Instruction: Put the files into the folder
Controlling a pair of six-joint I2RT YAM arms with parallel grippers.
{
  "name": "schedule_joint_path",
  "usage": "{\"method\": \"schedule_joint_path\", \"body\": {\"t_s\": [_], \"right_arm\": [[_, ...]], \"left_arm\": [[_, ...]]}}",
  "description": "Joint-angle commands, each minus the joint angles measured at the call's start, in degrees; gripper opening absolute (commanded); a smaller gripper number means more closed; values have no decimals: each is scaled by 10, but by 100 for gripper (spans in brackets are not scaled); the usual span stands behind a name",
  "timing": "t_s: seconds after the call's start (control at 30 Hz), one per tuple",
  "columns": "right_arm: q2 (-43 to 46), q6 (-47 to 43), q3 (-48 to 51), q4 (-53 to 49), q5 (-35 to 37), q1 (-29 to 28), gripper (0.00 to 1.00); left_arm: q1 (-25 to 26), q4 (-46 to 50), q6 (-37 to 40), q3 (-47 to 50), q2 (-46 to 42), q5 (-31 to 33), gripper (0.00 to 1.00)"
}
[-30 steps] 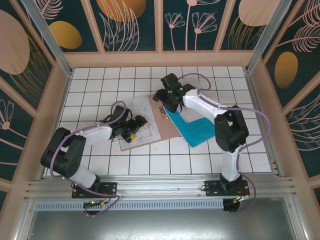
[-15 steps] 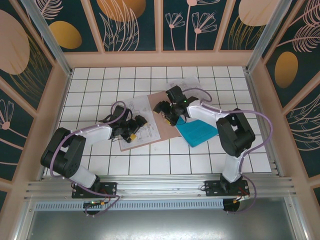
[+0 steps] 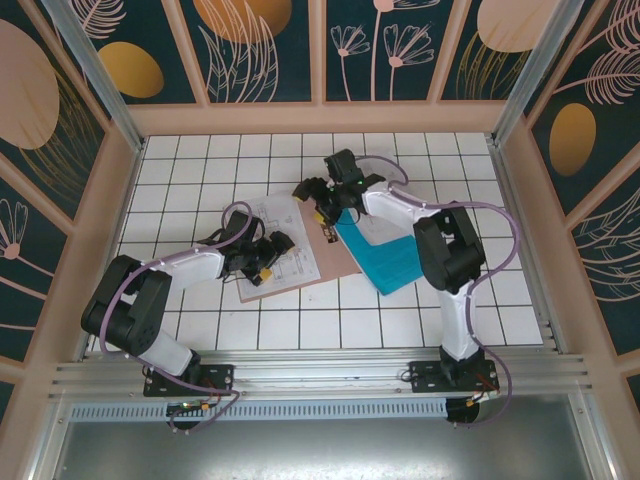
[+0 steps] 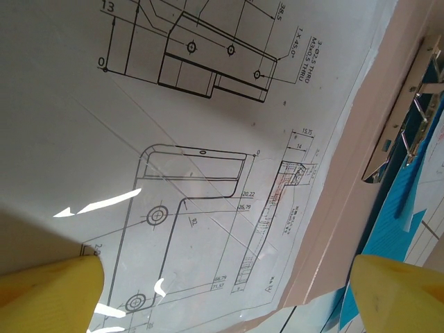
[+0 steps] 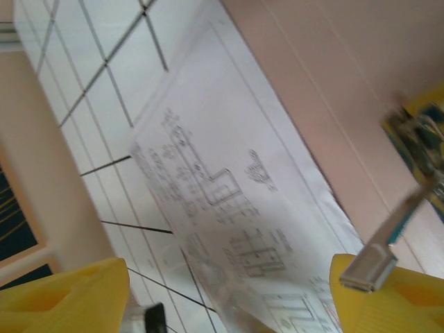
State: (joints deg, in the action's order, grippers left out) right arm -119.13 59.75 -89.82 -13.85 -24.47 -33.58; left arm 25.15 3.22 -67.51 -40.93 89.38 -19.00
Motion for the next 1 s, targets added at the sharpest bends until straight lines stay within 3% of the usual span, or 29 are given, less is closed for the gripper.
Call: {"method": "schedule_joint_path", "body": {"t_s": [0.0, 0.23, 0.57, 0.73, 0.97], "right_arm": [[-39, -23, -31, 16, -28, 11, 77], [-81, -40, -70, 39, -50, 19, 75], [-34, -58, -77, 70, -58, 19, 75], [51, -78, -3, 108, -29, 47, 76], [185, -75, 187, 164, -15, 115, 73]], "left_arm": [[-2, 70, 16, 9, 22, 27, 93], [-2, 85, 26, -6, 24, 34, 93], [-2, 102, 36, -26, 33, 42, 93], [-8, 120, 53, -49, 40, 52, 93], [-35, 135, 80, -95, 58, 48, 93]]}}
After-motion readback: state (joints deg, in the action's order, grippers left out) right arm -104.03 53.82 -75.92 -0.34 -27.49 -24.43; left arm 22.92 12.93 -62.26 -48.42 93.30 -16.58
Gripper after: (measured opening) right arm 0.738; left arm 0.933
